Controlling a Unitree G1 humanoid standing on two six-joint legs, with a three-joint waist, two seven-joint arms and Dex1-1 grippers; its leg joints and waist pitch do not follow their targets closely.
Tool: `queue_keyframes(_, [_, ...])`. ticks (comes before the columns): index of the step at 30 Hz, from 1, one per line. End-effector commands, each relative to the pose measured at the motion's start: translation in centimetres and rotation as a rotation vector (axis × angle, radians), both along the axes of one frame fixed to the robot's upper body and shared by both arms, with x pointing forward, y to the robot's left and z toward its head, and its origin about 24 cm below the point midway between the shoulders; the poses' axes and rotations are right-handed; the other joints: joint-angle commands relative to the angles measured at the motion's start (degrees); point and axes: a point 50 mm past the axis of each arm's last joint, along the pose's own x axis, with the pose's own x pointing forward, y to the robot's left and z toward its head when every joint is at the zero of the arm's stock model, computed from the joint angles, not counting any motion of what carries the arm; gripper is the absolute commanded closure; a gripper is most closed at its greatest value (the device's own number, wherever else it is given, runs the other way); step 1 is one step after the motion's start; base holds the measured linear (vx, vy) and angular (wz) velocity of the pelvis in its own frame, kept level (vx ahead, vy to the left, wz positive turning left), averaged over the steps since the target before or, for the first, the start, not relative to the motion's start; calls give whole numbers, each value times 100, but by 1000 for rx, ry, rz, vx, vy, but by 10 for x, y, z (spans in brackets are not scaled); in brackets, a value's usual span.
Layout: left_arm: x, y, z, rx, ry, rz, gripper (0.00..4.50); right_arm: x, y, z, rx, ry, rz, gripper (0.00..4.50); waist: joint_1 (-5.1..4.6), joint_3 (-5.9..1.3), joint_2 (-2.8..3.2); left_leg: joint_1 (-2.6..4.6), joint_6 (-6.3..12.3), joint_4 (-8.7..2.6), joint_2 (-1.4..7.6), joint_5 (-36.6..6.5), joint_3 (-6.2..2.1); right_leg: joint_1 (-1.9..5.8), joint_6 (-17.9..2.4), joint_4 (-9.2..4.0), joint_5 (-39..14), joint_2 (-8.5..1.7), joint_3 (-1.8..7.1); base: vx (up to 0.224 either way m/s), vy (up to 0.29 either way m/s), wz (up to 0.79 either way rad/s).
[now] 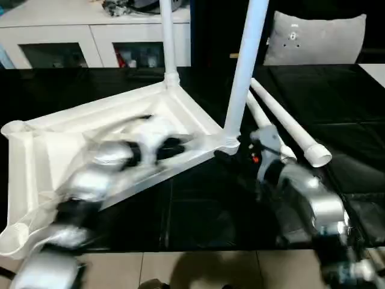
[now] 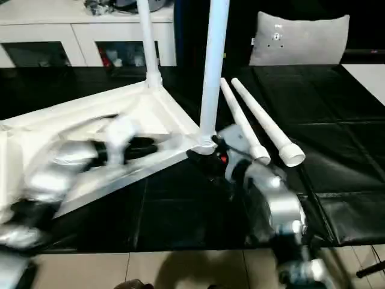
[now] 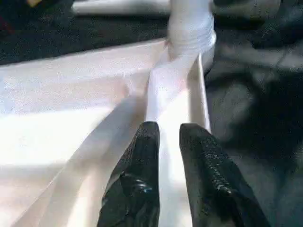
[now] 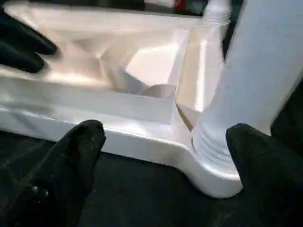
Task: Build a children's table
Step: Rotate table base
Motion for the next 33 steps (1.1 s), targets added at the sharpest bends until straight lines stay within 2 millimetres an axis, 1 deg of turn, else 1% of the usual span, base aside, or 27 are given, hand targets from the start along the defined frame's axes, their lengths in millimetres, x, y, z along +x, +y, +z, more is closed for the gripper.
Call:
queue_keyframes(1, [-3, 3, 11, 12, 0, -9, 360, 9, -3, 1, -59, -3, 27, 0, 30, -407, -57, 175, 296, -374, 414, -867, -148, 263, -813, -393, -1839, -636, 423, 0, 0, 0])
queue_keyframes(3, [-7, 9, 13, 37, 26, 0, 360, 21, -9, 6, -92, -2, 33, 0, 33, -412, -65, 162, 271, -379, 416, -888, -155, 288, -849, -376, -1798, -633, 419, 0, 0, 0])
queue_keyframes(4, [-9, 10, 14, 47, 30, 0, 341, 24, -10, 8, -98, -4, 35, 0, 21, -410, -66, 142, 262, -381, 416, -889, -165, 308, -880, -357, -1750, -631, 416, 0, 0, 0])
queue_keyframes(6, [-13, 12, 15, 65, 40, 5, 330, 35, -14, 16, -82, -33, 40, 0, 26, -422, -64, 144, 261, -365, 418, -912, -160, 307, -939, -346, -1671, -649, 420, 0, 0, 0])
queue_keyframes(7, [-14, 11, 16, 68, 41, 17, 321, 40, -15, 20, -58, -62, 17, 0, 3, -423, -67, 125, 266, -363, 415, -923, -165, 324, -996, -332, -1643, -654, 420, 0, 0, 0])
queue_keyframes(8, [-14, 11, 16, 68, 40, 27, 314, 45, -16, 24, -37, -99, -28, 0, 3, -417, -69, 141, 267, -355, 406, -899, -150, 305, -1008, -344, -1636, -640, 428, 0, 0, 0])
queue_keyframes(9, [-15, 11, 17, 68, 41, 36, 304, 48, -17, 27, -26, -123, -59, 0, 6, -418, -82, 133, 280, -356, 402, -867, -152, 315, -1012, -340, -1608, -636, 426, 0, 0, 0])
queue_keyframes(10, [-13, 12, 17, 69, 32, 63, 296, 54, -22, 30, -4, -157, -162, 0, 5, -426, -79, 133, 286, -352, 403, -809, -152, 315, -1034, -322, -1554, -634, 429, 0, 0, 0])
queue_keyframes(11, [-13, 13, 18, 70, 28, 74, 296, 56, -23, 31, 0, -167, -194, 0, 0, -426, -75, 136, 271, -355, 407, -772, -157, 306, -1047, -311, -1528, -630, 429, 0, 0, 0])
queue_keyframes(12, [-11, 14, 18, 77, 18, 99, 289, 57, -25, 31, 3, -188, -238, 0, -2, -432, -99, 132, 280, -350, 393, -747, -150, 315, -1053, -299, -1493, -620, 424, 0, 0, 0])
queue_keyframes(13, [-7, 18, 20, 87, -1, 143, 281, 57, -25, 31, 17, -199, -256, 0, -1, -438, -90, 124, 311, -342, 386, -710, -147, 321, -1053, -291, -1433, -614, 423, 0, 0, 0])
queue_keyframes(15, [-4, 22, 23, 99, -21, 196, 262, 56, -22, 28, 39, -198, -239, 0, -10, -442, -93, 109, 377, -337, 381, -703, -150, 334, -1032, -284, -1370, -604, 415, 0, 0, 0])
queue_keyframes(16, [-2, 28, 25, 114, -35, 238, 256, 53, -19, 25, 56, -187, -207, 0, -11, -449, -111, 110, 398, -334, 382, -705, -145, 338, -1026, -288, -1365, -605, 413, 0, 0, 0])
queue_keyframes(18, [0, 35, 29, 132, -50, 300, 253, 49, -14, 19, 70, -176, -159, 0, -2, -450, -99, 113, 443, -327, 393, -727, -150, 331, -1018, -286, -1363, -608, 411, 0, 0, 0])
queue_keyframes(19, [2, 41, 31, 147, -65, 352, 248, 46, -11, 15, 69, -170, -126, 0, -6, -444, -98, 108, 450, -330, 394, -720, -154, 330, -1022, -287, -1365, -605, 410, 0, 0, 0])
queue_keyframes(20, [6, 58, 36, 199, -99, 475, 233, 34, -4, 4, 77, -131, -41, 0, -9, -441, -90, 104, 462, -328, 385, -738, -154, 331, -999, -284, -1348, -576, 403, 0, 0, 0])
queue_keyframes(21, [8, 65, 38, 233, -115, 523, 221, 28, 0, -1, 77, -111, -9, 0, -2, -429, -96, 104, 508, -337, 382, -791, -157, 331, -888, -304, -1379, -556, 401, 0, 0, 0])
queue_keyframes(22, [8, 72, 39, 263, -125, 559, 215, 22, 2, -6, 73, -98, 15, 0, -14, -441, -67, 115, 493, -350, 403, -804, -183, 327, -859, -301, -1381, -558, 394, 0, 0, 0])
queue_keyframes(23, [8, 72, 39, 263, -125, 559, 215, 22, 2, -6, 73, -98, 15, 0, -13, -450, -84, 116, 478, -348, 403, -787, -184, 327, -865, -298, -1364, -568, 394, 0, 0, 0])
queue_keyframes(24, [8, 80, 41, 294, -132, 605, 215, 15, 7, -12, 62, -85, 42, 0, -4, -447, -43, 130, 421, -350, 407, -832, -193, 321, -916, -309, -1422, -586, 396, 0, 0, 0])
queue_keyframes(25, [8, 86, 40, 327, -131, 634, 215, 10, 11, -15, 58, -76, 61, 0, -11, -428, -62, 126, 370, -359, 407, -916, -186, 310, -910, -329, -1520, -576, 402, 0, 0, 0])
queue_keyframes(26, [7, 91, 40, 356, -131, 656, 215, 7, 14, -17, 58, -68, 73, 0, -6, -434, -30, 146, 309, -359, 411, -1023, -195, 300, -920, -329, -1622, -594, 403, 0, 0, 0])
queue_keyframes(27, [6, 99, 38, 411, -127, 691, 215, 2, 18, -21, 58, -53, 87, 0, -15, -420, -40, 140, 303, -368, 406, -1076, -193, 295, -894, -354, -1679, -579, 402, 0, 0, 0])
queue_keyframes(30, [0, 118, 31, 519, -91, 743, 215, -4, 30, -26, 64, -33, 94, 0, -31, -400, 2, 156, 183, -396, 395, -1382, -227, 286, -737, -389, -2044, -597, 400, 0, 0, 0])
queue_keyframes(31, [-2, 124, 27, 551, -68, 751, 244, -6, 35, -27, 68, -26, 90, 0, -49, -392, 2, 169, 146, -402, 388, -1487, -227, 267, -708, -426, -2166, -596, 403, 0, 0, 0])
queue_keyframes(32, [-2, 124, 27, 551, -68, 751, 251, -6, 35, -27, 68, -26, 90, 0, -45, -391, 6, 188, 123, -402, 390, -1537, -227, 255, -703, -439, -2207, -599, 408, 0, 0, 0])
queue_keyframes(33, [-5, 133, 20, 587, -39, 763, 251, -8, 43, -28, 66, -12, 81, 0, -36, -385, 31, 193, 77, -409, 396, -1600, -239, 252, -701, -445, -2226, -601, 408, 0, 0, 0])
